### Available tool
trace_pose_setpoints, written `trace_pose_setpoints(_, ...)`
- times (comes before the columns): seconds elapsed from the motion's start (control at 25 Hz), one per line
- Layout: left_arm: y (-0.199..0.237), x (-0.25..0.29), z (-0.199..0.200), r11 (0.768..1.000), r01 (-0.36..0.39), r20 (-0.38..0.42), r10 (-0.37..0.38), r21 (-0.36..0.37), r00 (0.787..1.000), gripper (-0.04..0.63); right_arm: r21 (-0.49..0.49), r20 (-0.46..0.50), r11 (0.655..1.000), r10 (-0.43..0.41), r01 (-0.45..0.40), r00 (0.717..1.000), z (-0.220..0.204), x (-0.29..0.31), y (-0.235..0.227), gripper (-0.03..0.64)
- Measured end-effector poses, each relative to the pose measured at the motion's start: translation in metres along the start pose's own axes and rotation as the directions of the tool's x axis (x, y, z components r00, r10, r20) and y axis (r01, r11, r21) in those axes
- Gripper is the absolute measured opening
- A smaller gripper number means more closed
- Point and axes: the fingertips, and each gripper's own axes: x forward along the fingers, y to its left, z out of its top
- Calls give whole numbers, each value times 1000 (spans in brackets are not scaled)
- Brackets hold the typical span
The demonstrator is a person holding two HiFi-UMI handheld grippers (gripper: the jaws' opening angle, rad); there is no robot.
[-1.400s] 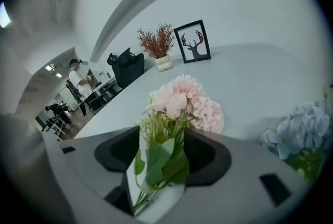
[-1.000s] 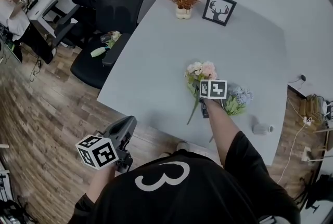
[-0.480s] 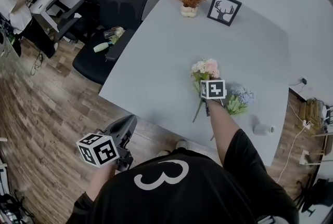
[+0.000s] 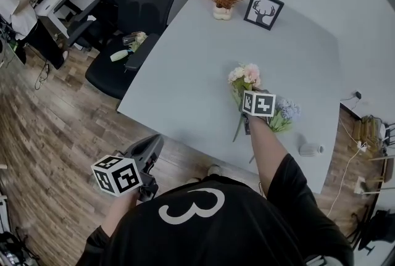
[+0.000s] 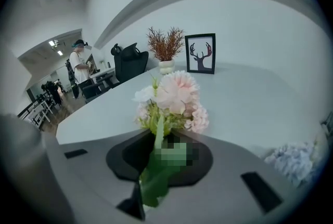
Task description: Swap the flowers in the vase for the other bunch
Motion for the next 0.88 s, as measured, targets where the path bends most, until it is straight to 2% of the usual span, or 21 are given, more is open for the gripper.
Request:
trace_pose_setpoints(0.28, -10, -2, -4, 999, 41, -11, -41, 24, 999, 11, -3, 111, 1000, -19, 20, 994, 23, -37, 4, 74)
trace_pose_setpoints(0.48, -28, 3, -7, 994, 99, -26, -98, 54, 995, 11, -39, 233, 999, 2, 8, 972, 47, -79, 12, 74)
trace_pose_setpoints(0.72, -63, 10, -3, 975, 197, -46, -193, 103, 980, 11, -97, 391, 995, 11, 29, 921, 79, -144, 18, 74)
trace_pose_setpoints(0.88, -88, 14, -1, 955, 280, -57, -276, 99, 960, 11, -119, 519, 993, 71, -10, 852, 97, -198, 28, 74)
